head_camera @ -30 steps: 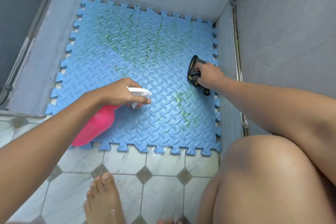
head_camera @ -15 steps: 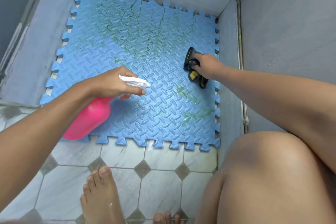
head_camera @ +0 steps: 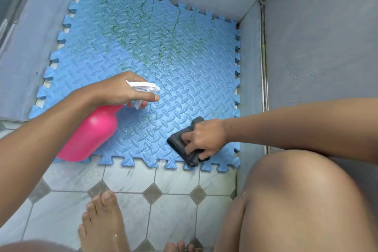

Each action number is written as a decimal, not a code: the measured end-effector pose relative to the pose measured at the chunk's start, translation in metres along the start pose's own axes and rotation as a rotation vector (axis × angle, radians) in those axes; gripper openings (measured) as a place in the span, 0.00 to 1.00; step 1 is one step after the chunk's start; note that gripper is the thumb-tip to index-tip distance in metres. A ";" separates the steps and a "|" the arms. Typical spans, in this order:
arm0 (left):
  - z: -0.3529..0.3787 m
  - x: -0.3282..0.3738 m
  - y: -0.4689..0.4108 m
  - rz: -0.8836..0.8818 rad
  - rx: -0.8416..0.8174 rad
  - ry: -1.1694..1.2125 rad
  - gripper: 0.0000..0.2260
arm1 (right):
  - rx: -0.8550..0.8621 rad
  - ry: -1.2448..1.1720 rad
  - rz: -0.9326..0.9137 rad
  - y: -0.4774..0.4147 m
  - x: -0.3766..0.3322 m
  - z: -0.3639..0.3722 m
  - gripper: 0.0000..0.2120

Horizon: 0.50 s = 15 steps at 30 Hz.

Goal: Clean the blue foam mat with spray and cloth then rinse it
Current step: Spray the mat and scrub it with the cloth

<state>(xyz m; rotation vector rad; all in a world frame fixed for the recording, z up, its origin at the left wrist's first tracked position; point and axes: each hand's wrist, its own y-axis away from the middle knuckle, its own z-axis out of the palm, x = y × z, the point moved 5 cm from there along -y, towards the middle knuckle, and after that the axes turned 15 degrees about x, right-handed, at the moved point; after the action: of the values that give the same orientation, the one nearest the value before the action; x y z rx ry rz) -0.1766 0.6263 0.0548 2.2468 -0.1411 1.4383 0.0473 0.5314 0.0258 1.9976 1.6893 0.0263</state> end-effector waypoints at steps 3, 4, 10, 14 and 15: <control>0.001 -0.002 -0.001 0.012 0.005 0.005 0.25 | -0.055 -0.021 0.111 0.016 0.030 -0.003 0.14; 0.000 -0.001 -0.002 0.012 0.009 0.005 0.25 | -0.024 -0.030 0.242 0.023 0.054 -0.009 0.12; 0.001 0.001 -0.001 0.017 0.006 -0.017 0.29 | -0.001 -0.034 0.837 0.083 0.141 -0.033 0.06; 0.002 0.002 -0.002 -0.004 0.012 -0.019 0.25 | -0.247 -0.146 0.547 0.059 0.086 -0.010 0.12; 0.003 0.002 -0.002 -0.012 0.012 -0.017 0.25 | -0.265 -0.161 0.465 0.051 0.066 -0.003 0.14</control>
<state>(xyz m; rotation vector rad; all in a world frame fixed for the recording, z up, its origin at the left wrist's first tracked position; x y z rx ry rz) -0.1725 0.6274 0.0551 2.2663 -0.1244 1.4180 0.1073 0.5895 0.0281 2.0775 1.0356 0.2337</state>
